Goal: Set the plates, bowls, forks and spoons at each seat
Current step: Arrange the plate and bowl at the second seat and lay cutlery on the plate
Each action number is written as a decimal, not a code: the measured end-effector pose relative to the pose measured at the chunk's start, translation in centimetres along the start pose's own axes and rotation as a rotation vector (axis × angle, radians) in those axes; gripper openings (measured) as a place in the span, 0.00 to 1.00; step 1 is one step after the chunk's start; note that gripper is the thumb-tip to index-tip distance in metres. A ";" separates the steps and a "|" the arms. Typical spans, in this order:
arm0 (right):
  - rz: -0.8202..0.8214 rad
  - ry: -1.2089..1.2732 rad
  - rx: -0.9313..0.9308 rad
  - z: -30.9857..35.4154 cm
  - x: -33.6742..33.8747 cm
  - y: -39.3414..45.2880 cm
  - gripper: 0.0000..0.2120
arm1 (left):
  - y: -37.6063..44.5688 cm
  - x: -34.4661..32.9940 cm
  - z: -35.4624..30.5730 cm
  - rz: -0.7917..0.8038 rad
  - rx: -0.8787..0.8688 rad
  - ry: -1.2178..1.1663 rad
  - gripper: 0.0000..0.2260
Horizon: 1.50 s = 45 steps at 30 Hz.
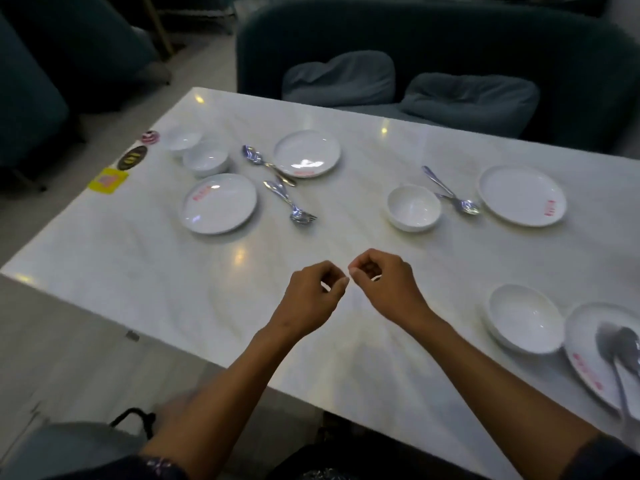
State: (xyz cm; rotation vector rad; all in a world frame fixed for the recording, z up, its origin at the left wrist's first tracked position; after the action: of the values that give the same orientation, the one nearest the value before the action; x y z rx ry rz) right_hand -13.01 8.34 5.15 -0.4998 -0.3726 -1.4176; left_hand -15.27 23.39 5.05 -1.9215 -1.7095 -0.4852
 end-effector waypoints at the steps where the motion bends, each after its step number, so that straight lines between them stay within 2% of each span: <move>1: 0.031 0.007 0.018 0.6 -1.1 0.2 0.02 | -0.4 0.9 0.8 -0.017 0.020 0.011 0.06; 4: 0.133 0.017 0.050 2.2 -3.4 1.1 0.04 | -1.0 3.1 2.6 -0.078 0.071 0.056 0.08; 9: 0.279 0.004 0.041 4.2 -6.2 3.1 0.14 | -0.6 6.6 5.0 -0.142 0.175 0.173 0.16; 12: 0.293 -0.024 0.055 5.7 -7.1 4.9 0.17 | 0.1 9.0 5.7 -0.198 0.199 0.197 0.18; 17: 0.290 -0.037 0.079 7.8 -8.7 7.9 0.17 | 1.5 13.2 7.6 -0.278 0.238 0.183 0.17; 26: 0.216 -0.031 -0.026 9.5 -15.1 14.7 0.18 | 8.8 21.9 15.1 -0.263 0.239 0.225 0.14; 29: 0.140 0.013 -0.148 9.4 -18.0 16.8 0.19 | 12.7 25.1 18.4 -0.224 0.241 0.268 0.15; 33: 0.069 -0.001 -0.289 9.3 -21.6 18.7 0.22 | 17.0 27.6 21.9 -0.198 0.244 0.287 0.21; 37: -0.026 0.031 -0.454 8.7 -24.2 19.5 0.25 | 19.7 28.0 24.1 -0.071 0.266 0.227 0.25; 40: -0.036 0.123 -0.524 8.7 -25.5 19.6 0.21 | 20.9 27.8 25.1 0.029 0.280 0.120 0.23; 45: -0.115 0.203 -0.575 9.0 -26.7 19.7 0.12 | 21.4 28.0 25.8 0.023 0.274 -0.007 0.19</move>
State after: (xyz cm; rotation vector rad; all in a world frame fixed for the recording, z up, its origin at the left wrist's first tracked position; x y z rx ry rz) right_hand 3.64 37.09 -3.53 -0.7972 0.1847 -1.6715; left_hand 7.94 59.67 -2.38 -1.7455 -1.6600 -0.2221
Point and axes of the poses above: each hand's wrist, its own y-axis towards the middle knuckle, its own x-axis out of the back of the hand, z = x × y, the point moved 2 cm from there along y, towards the middle knuckle, and after that the axes turned 1 degree about -x, right-handed, at the moved point
